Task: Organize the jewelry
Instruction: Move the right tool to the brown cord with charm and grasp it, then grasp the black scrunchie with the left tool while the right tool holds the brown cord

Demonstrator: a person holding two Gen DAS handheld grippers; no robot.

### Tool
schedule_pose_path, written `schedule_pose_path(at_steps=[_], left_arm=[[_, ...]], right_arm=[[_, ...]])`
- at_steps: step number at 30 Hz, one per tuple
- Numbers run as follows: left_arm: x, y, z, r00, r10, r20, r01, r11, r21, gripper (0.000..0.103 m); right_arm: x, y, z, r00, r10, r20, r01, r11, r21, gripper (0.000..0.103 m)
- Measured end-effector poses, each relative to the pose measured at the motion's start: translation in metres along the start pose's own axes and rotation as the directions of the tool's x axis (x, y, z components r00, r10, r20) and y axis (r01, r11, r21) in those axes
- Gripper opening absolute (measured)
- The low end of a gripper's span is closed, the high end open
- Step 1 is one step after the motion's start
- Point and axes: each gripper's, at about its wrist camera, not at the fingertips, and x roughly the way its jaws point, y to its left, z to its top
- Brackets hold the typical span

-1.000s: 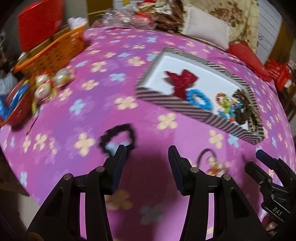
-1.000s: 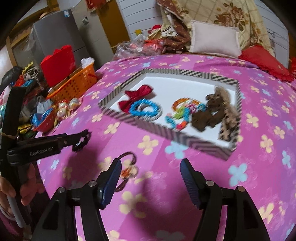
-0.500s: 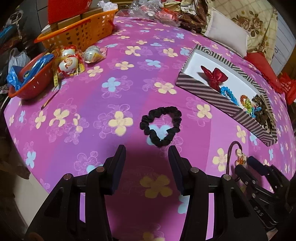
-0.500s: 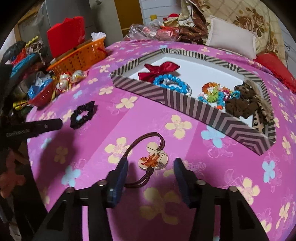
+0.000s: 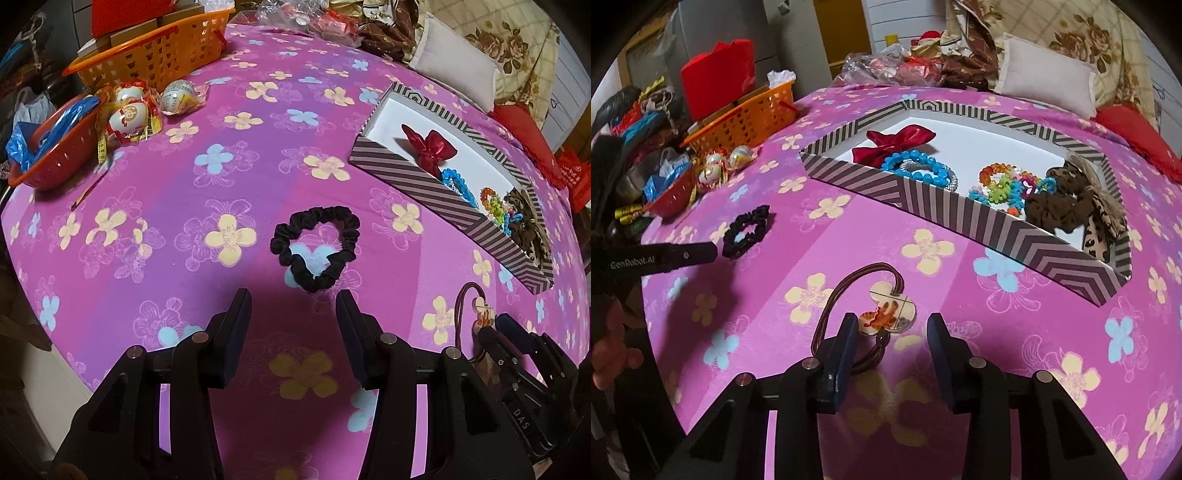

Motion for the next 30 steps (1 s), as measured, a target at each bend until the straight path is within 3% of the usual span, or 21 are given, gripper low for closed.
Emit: schedule_pose_path(at_steps=[16, 20, 27, 30], left_arm=[[0.003, 0.004, 0.000, 1.000, 0.014, -0.005, -0.015, 1.000, -0.006, 0.047], [0.004, 0.005, 0.001, 1.000, 0.015, -0.005, -0.015, 1.000, -0.006, 0.047], [0.008, 0.006, 0.002, 0.999, -0.035, -0.014, 0.034, 0.999, -0.015, 0.047], [0.008, 0.004, 0.003, 0.998, -0.061, -0.010, 0.061, 0.998, -0.007, 0.061]], right_arm=[[0.006, 0.009, 0.004, 1.000, -0.013, 0.014, 0.013, 0.999, -0.031, 0.037], [0.004, 0.004, 0.002, 1.000, -0.012, 0.011, 0.012, 1.000, -0.023, 0.030], [-0.001, -0.006, -0.001, 1.000, 0.005, 0.010, -0.005, 1.000, -0.006, 0.030], [-0.001, -0.008, -0.002, 1.000, 0.019, 0.017, -0.019, 1.000, 0.001, 0.030]])
